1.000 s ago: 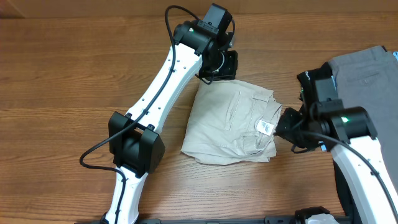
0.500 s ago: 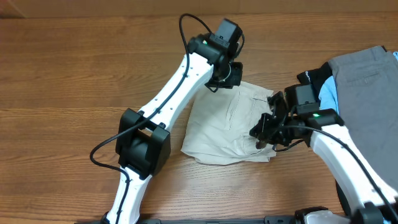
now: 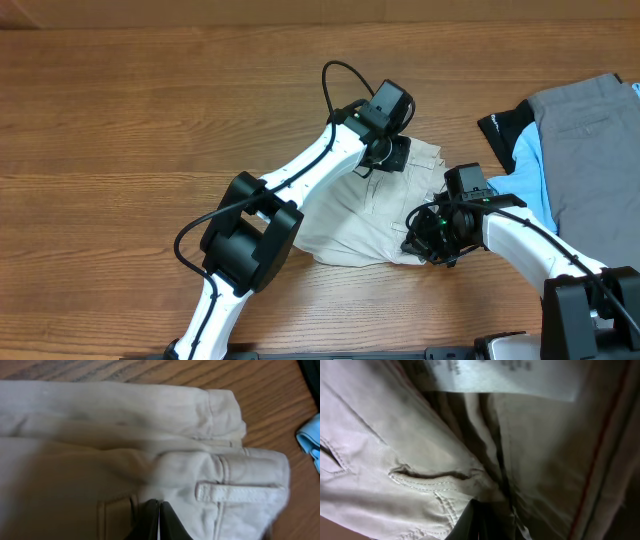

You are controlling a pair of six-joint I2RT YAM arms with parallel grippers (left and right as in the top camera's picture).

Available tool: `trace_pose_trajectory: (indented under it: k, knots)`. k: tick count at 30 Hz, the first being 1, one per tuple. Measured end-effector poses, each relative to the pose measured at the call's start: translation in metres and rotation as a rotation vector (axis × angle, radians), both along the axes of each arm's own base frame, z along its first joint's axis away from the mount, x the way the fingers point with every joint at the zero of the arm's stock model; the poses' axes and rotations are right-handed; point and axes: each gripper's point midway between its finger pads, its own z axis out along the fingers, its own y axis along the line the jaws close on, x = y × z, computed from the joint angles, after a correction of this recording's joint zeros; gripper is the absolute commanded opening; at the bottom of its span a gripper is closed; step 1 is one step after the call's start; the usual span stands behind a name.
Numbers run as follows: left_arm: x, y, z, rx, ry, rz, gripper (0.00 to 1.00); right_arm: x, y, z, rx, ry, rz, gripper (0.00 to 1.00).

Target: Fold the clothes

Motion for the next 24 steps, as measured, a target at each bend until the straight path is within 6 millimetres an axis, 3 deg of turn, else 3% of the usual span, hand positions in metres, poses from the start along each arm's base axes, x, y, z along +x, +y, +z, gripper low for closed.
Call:
trace_pose_trajectory:
  k: [5,9,12,15,16,18,20,22,24]
  knots:
    - [0.001,0.0,-0.009,-0.004,-0.015,0.003,0.04,0.0,0.0,0.002,0.002,0.006,0.002,0.04]
    - [0.003,0.003,0.002,0.004,-0.009,0.005,0.08,-0.005,-0.008,0.011,-0.058,0.024,0.069,0.04]
    - [0.011,0.011,0.041,0.009,-0.049,0.018,0.14,0.001,-0.015,0.036,-0.105,-0.005,0.144,0.06]
    - [0.014,0.034,0.103,0.015,-0.131,0.064,0.2,0.028,-0.015,0.07,-0.122,-0.16,0.199,0.09]
    - [0.015,0.046,0.129,0.011,-0.167,0.09,0.23,0.037,-0.015,0.081,-0.13,-0.218,0.215,0.2]
    - [0.01,0.072,0.169,0.019,-0.206,0.15,0.31,0.052,-0.016,0.096,-0.149,-0.311,0.235,0.3]
    - [0.003,0.105,0.204,0.043,-0.237,0.216,0.42,0.06,-0.022,0.097,-0.195,-0.355,0.252,0.38]
    - [0.002,0.128,0.209,0.081,-0.229,0.264,0.5,0.069,-0.024,0.095,-0.214,-0.386,0.254,0.38]
    - [-0.003,0.154,0.193,0.156,-0.154,0.311,0.53,0.082,-0.024,0.091,-0.225,-0.42,0.255,0.38]
